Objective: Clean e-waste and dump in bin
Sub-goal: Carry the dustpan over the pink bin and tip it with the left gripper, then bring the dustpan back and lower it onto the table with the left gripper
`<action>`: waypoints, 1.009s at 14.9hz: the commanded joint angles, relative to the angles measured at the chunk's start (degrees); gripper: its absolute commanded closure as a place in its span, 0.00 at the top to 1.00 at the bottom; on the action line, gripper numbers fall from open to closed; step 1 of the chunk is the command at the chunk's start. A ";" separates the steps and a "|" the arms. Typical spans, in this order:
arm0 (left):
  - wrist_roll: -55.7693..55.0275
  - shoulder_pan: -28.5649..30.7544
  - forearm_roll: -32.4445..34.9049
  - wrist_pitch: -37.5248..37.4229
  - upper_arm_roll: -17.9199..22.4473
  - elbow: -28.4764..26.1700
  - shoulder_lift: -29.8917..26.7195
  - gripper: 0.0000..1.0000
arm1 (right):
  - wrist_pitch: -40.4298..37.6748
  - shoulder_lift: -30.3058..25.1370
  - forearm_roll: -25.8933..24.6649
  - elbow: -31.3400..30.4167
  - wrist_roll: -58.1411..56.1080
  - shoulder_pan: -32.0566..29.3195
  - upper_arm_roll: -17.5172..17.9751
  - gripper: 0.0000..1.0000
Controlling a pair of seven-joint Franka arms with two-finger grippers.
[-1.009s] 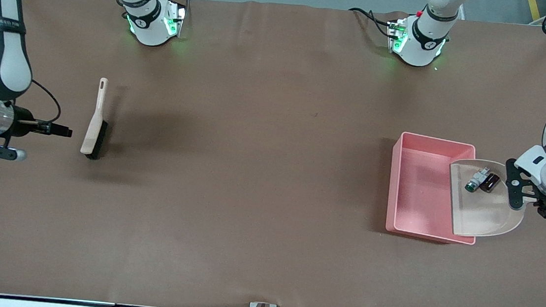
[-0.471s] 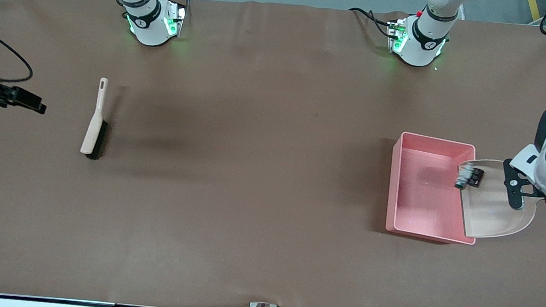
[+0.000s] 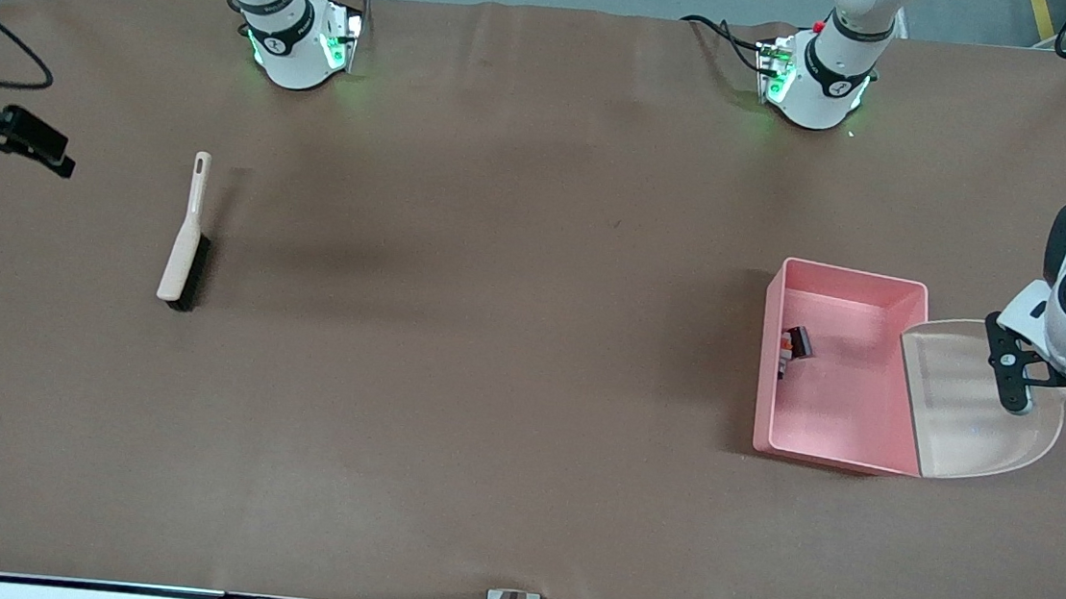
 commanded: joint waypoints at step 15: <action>-34.02 -21.29 -13.05 2.37 -12.84 12.30 19.21 0.00 | -4.22 -2.76 1.77 -0.06 -0.69 7.54 -8.36 1.00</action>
